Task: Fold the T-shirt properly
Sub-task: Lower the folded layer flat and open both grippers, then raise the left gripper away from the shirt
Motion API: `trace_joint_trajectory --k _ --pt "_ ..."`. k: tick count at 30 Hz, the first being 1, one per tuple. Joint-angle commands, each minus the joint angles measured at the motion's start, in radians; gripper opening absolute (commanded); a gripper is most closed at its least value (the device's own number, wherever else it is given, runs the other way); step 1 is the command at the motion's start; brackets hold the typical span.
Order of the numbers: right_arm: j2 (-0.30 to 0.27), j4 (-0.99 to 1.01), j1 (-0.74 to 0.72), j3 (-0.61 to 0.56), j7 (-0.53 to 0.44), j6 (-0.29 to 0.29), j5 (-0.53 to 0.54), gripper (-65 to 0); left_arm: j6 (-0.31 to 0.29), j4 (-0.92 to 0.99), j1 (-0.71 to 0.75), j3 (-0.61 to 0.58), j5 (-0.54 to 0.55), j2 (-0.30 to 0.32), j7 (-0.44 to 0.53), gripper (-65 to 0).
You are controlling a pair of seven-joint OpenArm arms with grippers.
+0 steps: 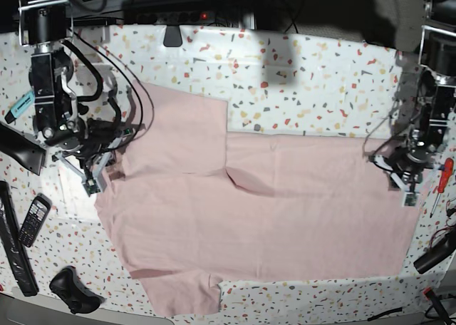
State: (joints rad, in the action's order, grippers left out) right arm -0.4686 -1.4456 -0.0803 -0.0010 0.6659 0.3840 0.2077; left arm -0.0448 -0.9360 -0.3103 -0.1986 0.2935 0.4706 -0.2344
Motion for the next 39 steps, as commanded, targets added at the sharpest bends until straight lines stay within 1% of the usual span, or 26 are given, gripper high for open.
trace_joint_trajectory --k 1,4,8,10,14,16,21,25,31,37,38,39 --pt "-0.011 -0.016 -0.016 0.008 -0.016 -0.001 -0.013 -65.0 -0.002 0.010 -0.022 0.009 -0.004 0.010 0.019 -65.0" --pt "-0.007 -0.016 -0.008 0.008 -0.004 -0.001 -0.037 -65.0 -0.007 0.060 -0.008 0.009 -0.004 -0.005 0.019 -65.0" --pt "-0.008 -0.016 0.035 0.008 -0.009 -0.002 -0.057 -65.0 -0.016 0.035 0.051 0.009 -0.013 0.002 0.019 -65.0" --pt "-0.008 -0.017 0.068 0.008 -0.021 -0.001 -0.062 -65.0 -0.018 0.003 0.092 0.009 -0.034 0.004 0.018 -65.0" --pt "-0.010 -0.042 0.137 0.008 -0.043 0.000 -0.125 -65.0 -0.017 -0.082 0.179 0.009 -0.042 0.021 0.018 -65.0" --pt "-0.011 -0.074 0.175 0.011 -0.043 0.000 -0.127 -65.0 -0.016 -0.133 0.220 0.009 -0.042 0.033 0.014 -65.0" --pt "-0.011 -0.155 0.259 0.028 -0.039 -0.001 -0.127 -65.0 -0.017 -0.248 0.303 0.009 -0.042 0.061 -0.038 -65.0" --pt "-0.010 -0.205 0.329 0.094 -0.037 0.000 -0.126 -65.0 -0.017 -0.298 0.358 0.009 -0.042 0.068 -0.071 -65.0" --pt "-0.010 -0.240 0.425 0.234 -0.049 0.000 -0.126 -65.0 -0.017 -0.319 0.432 0.009 -0.042 0.068 -0.073 -65.0" --pt "-0.010 -0.240 0.483 0.319 -0.072 0.000 -0.125 -65.0 -0.017 -0.390 0.515 0.009 -0.042 0.068 -0.072 -65.0" --pt "-0.011 -0.240 0.482 0.328 -0.073 0.000 -0.121 -65.0 -0.017 -0.407 0.525 0.009 -0.051 0.068 -0.071 -65.0" --pt "-0.011 -0.240 0.482 0.336 -0.075 -0.001 -0.118 -65.0 -0.016 -0.428 0.530 0.009 -0.092 0.068 -0.065 -65.0"
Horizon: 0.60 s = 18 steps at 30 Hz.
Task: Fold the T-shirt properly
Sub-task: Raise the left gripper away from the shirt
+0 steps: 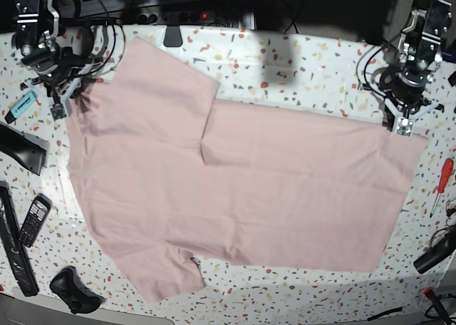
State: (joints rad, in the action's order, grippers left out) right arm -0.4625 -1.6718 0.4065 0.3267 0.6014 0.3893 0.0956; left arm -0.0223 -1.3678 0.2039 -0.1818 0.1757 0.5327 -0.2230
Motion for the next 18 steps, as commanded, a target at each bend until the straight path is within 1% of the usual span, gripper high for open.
trace_joint_trajectory --k 1,3,4,5,9,11,12,13,15,16,17,18 --pt "-0.017 -0.015 -0.008 0.013 -0.011 -0.006 0.001 -65.0 -0.039 -0.016 0.016 -0.008 -0.035 0.005 -0.073 -65.0" --pt "-0.017 -0.021 -0.010 0.013 -0.011 -0.005 0.024 -65.0 -0.037 -0.061 0.011 -0.008 -0.150 0.012 -0.072 -65.0" --pt "-0.017 -0.024 -0.010 0.013 -0.011 -0.004 0.030 -65.0 -0.032 -0.088 0.009 -0.008 -0.190 0.020 -0.072 -65.0" --pt "-0.017 -0.024 -0.010 0.013 -0.011 -0.004 0.042 -65.0 -0.023 -0.116 0.007 -0.008 -0.223 0.033 -0.068 -65.0" --pt "-0.017 -0.024 -0.011 0.013 -0.011 -0.004 0.042 -65.0 -0.024 -0.198 0.006 -0.008 -0.323 0.106 -0.032 -65.0" --pt "-0.017 -0.024 -0.010 0.013 -0.011 -0.004 0.042 -65.0 -0.040 -0.203 0.003 -0.008 -0.385 0.142 -0.014 -65.0" --pt "-0.017 -0.024 -0.010 0.013 -0.011 -0.004 0.042 -65.0 -0.062 -0.202 0.000 -0.008 -0.408 0.159 -0.013 -65.0" --pt "-0.017 -0.024 -0.010 0.013 -0.011 -0.004 0.042 -65.0 -0.099 -0.198 -0.006 -0.008 -0.423 0.175 -0.008 -61.3" --pt "-0.017 -0.024 -0.011 0.013 -0.011 -0.004 0.042 -65.0 -0.196 -0.180 -0.024 -0.008 -0.458 0.203 0.026 -48.0" --pt "-0.016 -0.024 -0.013 0.013 -0.010 -0.004 0.042 -65.0 -0.245 -0.166 -0.033 -0.008 -0.474 0.214 0.051 -44.3" --pt "-0.017 -0.024 -0.013 0.013 -0.009 -0.004 0.042 -65.0 -0.289 -0.147 -0.044 -0.008 -0.485 0.222 0.082 -43.4" --pt "-0.017 -0.024 -0.013 0.013 -0.010 -0.004 0.042 -65.0 -0.314 -0.124 -0.056 -0.009 -0.502 0.229 0.110 -43.4"
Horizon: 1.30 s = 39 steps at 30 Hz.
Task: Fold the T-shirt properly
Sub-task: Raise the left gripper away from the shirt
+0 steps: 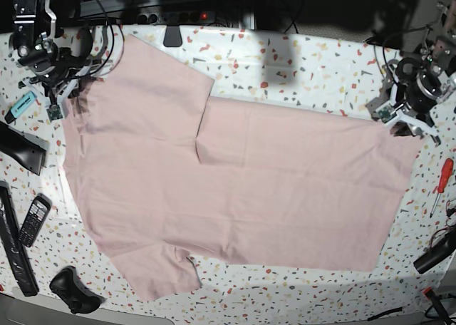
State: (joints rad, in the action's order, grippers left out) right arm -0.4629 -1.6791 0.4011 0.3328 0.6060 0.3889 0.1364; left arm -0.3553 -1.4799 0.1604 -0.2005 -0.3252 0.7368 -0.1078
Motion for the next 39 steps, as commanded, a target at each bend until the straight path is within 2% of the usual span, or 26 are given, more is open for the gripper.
trace_joint_trajectory --k 1,5,10,13,15,18,19,25,28,30,32,34,39 --pt "-0.016 -0.017 -0.007 0.007 -0.014 -0.004 0.002 -65.0 0.007 0.017 -0.026 0.009 -0.016 0.029 0.021 -43.4" --pt "-0.016 -0.017 -0.008 0.007 -0.014 -0.004 0.002 -65.0 0.003 0.150 -0.092 0.009 -0.093 0.029 0.085 -43.4" --pt "-0.016 -0.017 -0.008 0.007 -0.014 -0.004 0.002 -65.0 -0.003 0.268 -0.159 0.006 -0.097 0.029 0.139 -43.4" --pt "-0.016 -0.017 -0.016 0.007 -0.013 -0.004 0.001 -65.0 -0.021 0.307 -0.195 -0.024 -0.100 0.029 0.138 -43.6" --pt "-0.016 -0.017 -0.024 0.007 -0.003 -0.004 0.001 -65.0 -0.025 0.322 -0.211 -0.063 -0.134 0.029 0.135 -48.6" --pt "-0.016 -0.017 -0.035 0.007 0.014 -0.003 0.001 -65.0 -0.024 0.323 -0.216 -0.131 -0.172 0.029 0.101 -62.8" --pt "-0.017 -0.017 -0.035 0.007 0.015 -0.003 -0.001 -65.0 -0.023 0.323 -0.216 -0.148 -0.171 0.029 0.082 -65.0" --pt "-0.017 -0.017 -0.035 0.007 0.016 -0.003 -0.006 -65.0 -0.023 0.297 -0.180 -0.164 -0.044 0.050 -0.016 -65.0" --pt "-0.017 -0.017 -0.034 0.007 0.021 0.000 -0.034 -65.0 -0.023 0.223 -0.116 -0.164 0.080 0.113 -0.018 -65.0" --pt "-0.019 -0.017 -0.034 0.007 0.039 0.031 -0.035 -65.0 -0.023 0.154 -0.058 -0.163 0.122 0.161 -0.019 -65.0" --pt "-0.019 -0.017 -0.034 0.008 0.051 0.062 -0.026 -65.0 -0.023 0.084 -0.003 -0.163 0.137 0.201 -0.020 -65.0" --pt "-0.018 -0.017 -0.031 0.008 0.063 0.069 -0.020 -65.0 -0.023 0.026 0.041 -0.162 0.137 0.226 -0.038 -65.0" --pt "-0.019 -0.019 0.015 0.023 0.079 0.068 -0.021 -65.0 -0.023 -0.028 0.090 -0.161 0.137 0.231 -0.105 -65.0"
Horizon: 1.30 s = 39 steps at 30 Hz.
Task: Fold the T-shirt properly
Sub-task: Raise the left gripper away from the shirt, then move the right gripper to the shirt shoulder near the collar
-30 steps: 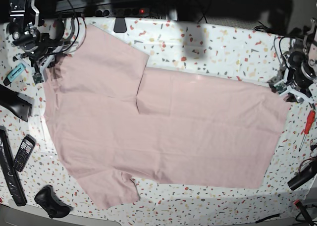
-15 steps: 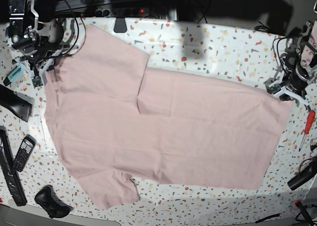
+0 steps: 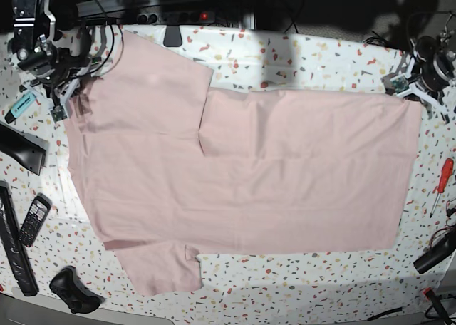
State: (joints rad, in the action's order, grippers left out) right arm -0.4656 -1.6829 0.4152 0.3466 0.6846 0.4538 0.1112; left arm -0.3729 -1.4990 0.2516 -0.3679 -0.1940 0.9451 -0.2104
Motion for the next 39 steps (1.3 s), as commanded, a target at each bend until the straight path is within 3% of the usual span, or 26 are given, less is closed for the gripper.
trace_joint_trajectory --k 1,13,19,25,28,30,35,39 --pt "-0.016 -0.021 0.019 0.019 0.000 0.003 0.005 -65.0 -0.005 -0.010 0.005 0.007 0.005 0.022 -0.003 -65.0" --pt "-0.015 -0.180 0.237 0.224 -0.006 0.007 0.110 -65.0 -0.006 -0.031 0.071 0.007 0.005 0.048 -0.010 -65.0" --pt "-0.011 -0.180 0.237 0.242 -0.002 0.011 0.110 -65.0 -0.005 -0.099 0.123 0.007 0.005 0.120 -0.011 -65.0" --pt "-0.011 -0.180 0.235 0.242 -0.003 0.011 0.110 -65.0 -0.001 -0.126 0.098 0.009 0.005 0.122 -0.048 -64.6" --pt "-0.011 -0.181 0.235 0.242 -0.003 0.011 0.111 -65.0 -0.001 -0.138 0.083 0.011 0.005 0.122 -0.072 -43.8" --pt "-0.011 -0.181 0.235 0.242 -0.004 0.010 0.111 -65.0 -0.001 -0.150 0.068 0.014 0.005 0.122 -0.089 -36.7" --pt "-0.011 -0.186 0.231 0.242 -0.004 0.010 0.111 -65.0 -0.003 -0.192 0.023 0.014 0.013 0.133 -0.160 -36.6" --pt "-0.011 -0.232 0.231 0.242 -0.002 0.021 0.109 -65.0 -0.003 -0.204 -0.013 0.017 0.145 0.184 -0.166 -36.6"
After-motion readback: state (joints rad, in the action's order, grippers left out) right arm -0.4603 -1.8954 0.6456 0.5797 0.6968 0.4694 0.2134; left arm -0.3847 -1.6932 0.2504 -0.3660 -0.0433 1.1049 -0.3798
